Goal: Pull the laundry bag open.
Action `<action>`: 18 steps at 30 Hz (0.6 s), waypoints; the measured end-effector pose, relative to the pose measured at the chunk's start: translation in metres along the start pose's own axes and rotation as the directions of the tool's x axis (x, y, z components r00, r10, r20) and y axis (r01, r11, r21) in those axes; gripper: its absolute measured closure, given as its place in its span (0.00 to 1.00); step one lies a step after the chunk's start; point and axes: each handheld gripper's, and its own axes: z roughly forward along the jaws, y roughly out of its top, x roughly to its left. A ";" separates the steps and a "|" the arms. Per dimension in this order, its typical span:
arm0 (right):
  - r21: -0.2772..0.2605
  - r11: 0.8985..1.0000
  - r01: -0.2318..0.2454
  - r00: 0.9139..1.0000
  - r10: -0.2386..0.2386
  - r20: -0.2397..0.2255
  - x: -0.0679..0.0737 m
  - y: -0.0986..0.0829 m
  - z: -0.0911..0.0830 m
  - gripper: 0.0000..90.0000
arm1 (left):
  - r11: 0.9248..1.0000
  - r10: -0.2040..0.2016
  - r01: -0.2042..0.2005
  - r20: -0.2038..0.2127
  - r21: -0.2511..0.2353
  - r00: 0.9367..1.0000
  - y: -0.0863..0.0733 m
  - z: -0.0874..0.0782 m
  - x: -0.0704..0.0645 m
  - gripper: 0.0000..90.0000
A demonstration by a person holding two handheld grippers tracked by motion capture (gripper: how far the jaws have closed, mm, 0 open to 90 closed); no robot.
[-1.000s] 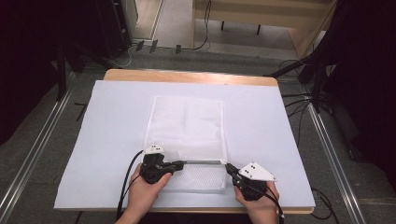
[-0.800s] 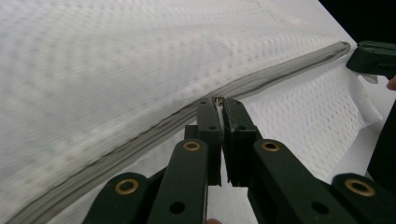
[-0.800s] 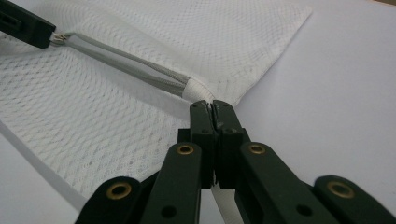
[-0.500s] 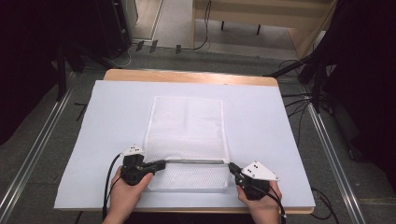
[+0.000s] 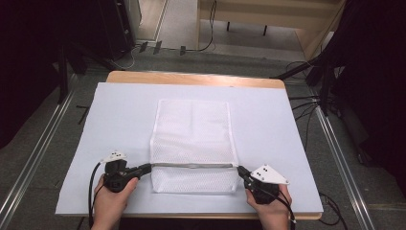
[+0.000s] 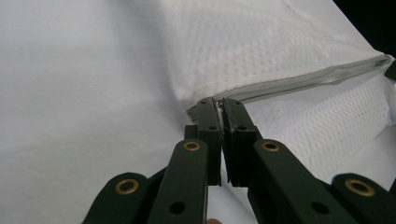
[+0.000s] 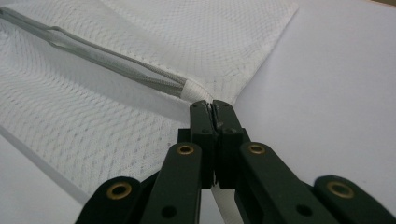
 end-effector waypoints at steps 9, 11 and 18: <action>0.008 1.000 -0.001 1.000 0.001 -0.019 0.000 -0.002 0.000 1.00 | 1.000 -0.004 0.004 -0.009 -0.002 1.000 -0.001 -0.004 0.004 0.97; 0.008 1.000 -0.002 1.000 0.002 -0.023 0.000 -0.003 0.000 1.00 | 1.000 -0.012 0.012 0.004 0.007 1.000 -0.002 -0.005 0.004 0.97; -0.004 1.000 -0.017 0.999 0.017 -0.038 -0.003 -0.008 0.000 0.80 | 1.000 0.017 -0.017 -0.018 -0.019 1.000 -0.003 -0.005 0.004 0.82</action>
